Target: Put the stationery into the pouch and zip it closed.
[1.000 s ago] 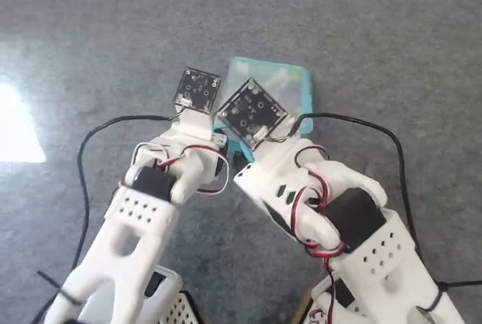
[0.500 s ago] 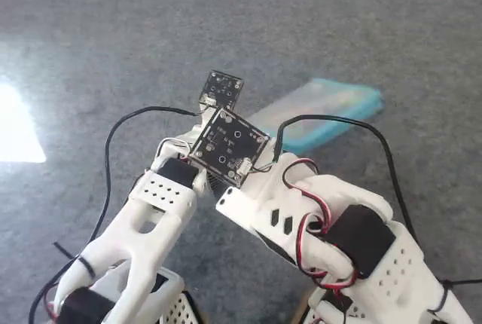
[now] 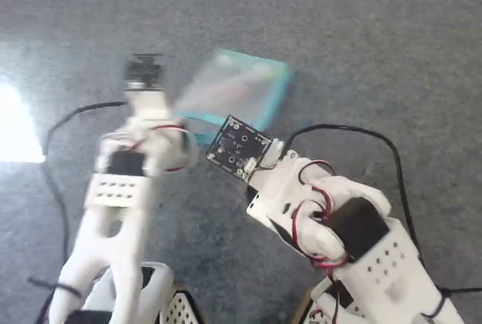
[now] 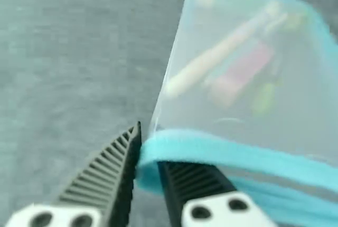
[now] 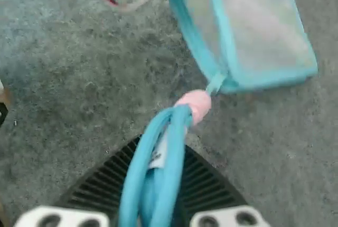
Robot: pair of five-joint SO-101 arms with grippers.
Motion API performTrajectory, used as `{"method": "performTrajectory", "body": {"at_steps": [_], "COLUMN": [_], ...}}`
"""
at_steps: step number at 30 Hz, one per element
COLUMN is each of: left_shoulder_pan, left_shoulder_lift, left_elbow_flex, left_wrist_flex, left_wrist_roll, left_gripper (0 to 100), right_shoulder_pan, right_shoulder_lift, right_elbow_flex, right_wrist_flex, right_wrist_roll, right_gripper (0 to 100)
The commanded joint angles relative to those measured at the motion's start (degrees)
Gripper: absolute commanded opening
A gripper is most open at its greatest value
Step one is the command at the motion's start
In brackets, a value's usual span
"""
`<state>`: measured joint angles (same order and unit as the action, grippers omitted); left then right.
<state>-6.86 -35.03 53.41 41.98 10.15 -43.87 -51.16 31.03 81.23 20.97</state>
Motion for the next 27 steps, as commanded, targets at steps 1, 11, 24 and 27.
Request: {"method": "performTrajectory", "body": {"at_steps": [1,11,24,27], "left_shoulder_pan": [-5.36,-5.27,-5.19,-5.19], "left_shoulder_lift": [-3.6,-3.43,-3.43,-3.43], "left_elbow_flex": [0.31,3.21,3.47,3.47], "left_wrist_flex": [0.0,-1.32,-2.02,-1.85], "left_wrist_roll": [-0.97,-0.88,-0.97,-0.97], "left_gripper": [1,1,1,1], "right_shoulder_pan": [2.42,12.26,1.36,-2.77], "right_shoulder_lift": [0.57,11.3,10.51,10.77], "right_elbow_flex": [3.96,10.9,12.31,16.18], "right_wrist_flex": [-4.62,-4.0,-11.82,-21.05], "right_wrist_roll": [2.37,5.54,-3.25,-5.63], "right_gripper": [2.1,43.0,40.0,40.1]}}
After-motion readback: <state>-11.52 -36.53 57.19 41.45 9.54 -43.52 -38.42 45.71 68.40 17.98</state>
